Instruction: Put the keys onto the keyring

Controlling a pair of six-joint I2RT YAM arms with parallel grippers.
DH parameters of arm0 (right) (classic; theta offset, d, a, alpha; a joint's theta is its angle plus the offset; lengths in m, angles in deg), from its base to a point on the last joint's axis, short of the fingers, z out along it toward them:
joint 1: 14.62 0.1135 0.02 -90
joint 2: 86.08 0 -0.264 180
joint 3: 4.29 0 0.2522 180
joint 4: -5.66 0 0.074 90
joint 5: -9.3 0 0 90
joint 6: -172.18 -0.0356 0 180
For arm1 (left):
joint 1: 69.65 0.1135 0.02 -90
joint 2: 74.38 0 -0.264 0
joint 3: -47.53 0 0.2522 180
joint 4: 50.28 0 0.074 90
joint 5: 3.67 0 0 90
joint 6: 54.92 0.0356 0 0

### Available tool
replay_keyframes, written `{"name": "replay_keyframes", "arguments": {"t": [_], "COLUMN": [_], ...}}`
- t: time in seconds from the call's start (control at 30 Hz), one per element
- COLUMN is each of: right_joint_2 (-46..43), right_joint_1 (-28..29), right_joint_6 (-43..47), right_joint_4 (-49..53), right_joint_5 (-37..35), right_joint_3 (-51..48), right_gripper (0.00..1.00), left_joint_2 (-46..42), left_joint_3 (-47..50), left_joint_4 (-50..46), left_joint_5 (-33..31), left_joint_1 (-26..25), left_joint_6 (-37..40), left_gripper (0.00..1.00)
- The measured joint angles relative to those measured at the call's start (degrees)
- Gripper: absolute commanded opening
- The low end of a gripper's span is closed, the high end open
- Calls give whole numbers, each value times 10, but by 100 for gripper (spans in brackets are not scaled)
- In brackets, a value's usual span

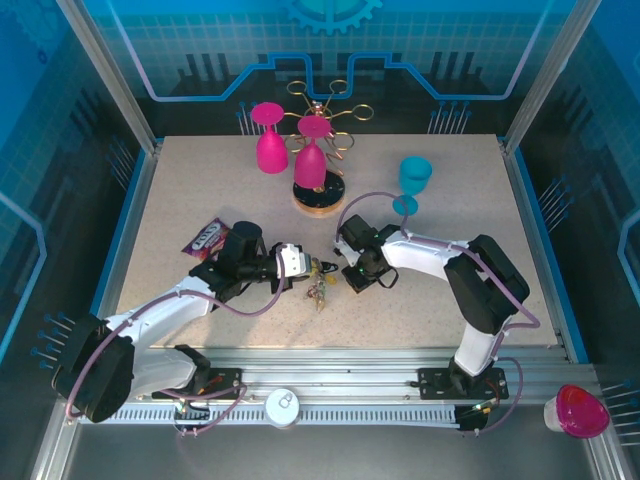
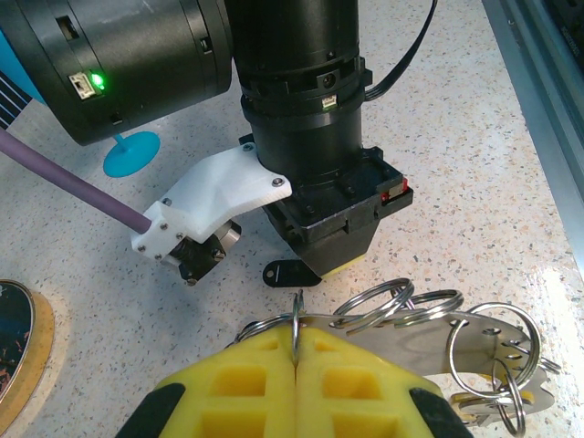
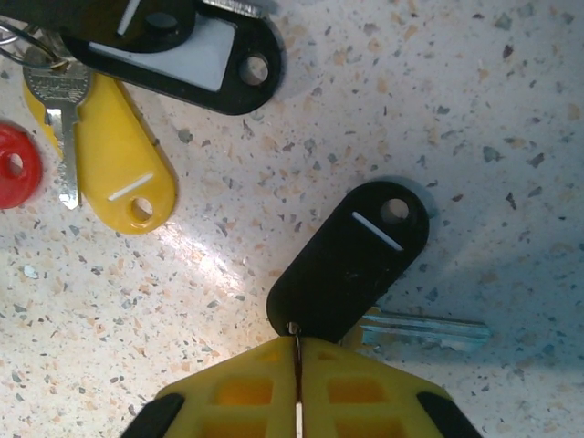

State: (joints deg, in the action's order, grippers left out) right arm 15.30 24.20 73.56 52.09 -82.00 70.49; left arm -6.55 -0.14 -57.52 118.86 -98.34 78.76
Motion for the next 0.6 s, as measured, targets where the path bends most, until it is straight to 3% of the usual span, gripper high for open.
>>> {"name": "replay_keyframes", "arguments": {"t": [0.07,0.4,0.6], "right_joint_2": [0,-6,-64], "right_joint_1": [0,0,4], "right_joint_6": [0,2,11], "right_joint_4": [1,3,-2], "right_joint_5": [0,0,-27], "right_joint_3": [3,4,-6], "right_gripper": [0,0,0], "left_joint_2": [0,0,0], "left_joint_3": [0,0,0], "left_joint_4": [0,0,0], "left_joint_5": [0,0,0], "left_joint_1": [0,0,0], "left_joint_6": [0,2,2], "left_gripper": [0,0,0]}}
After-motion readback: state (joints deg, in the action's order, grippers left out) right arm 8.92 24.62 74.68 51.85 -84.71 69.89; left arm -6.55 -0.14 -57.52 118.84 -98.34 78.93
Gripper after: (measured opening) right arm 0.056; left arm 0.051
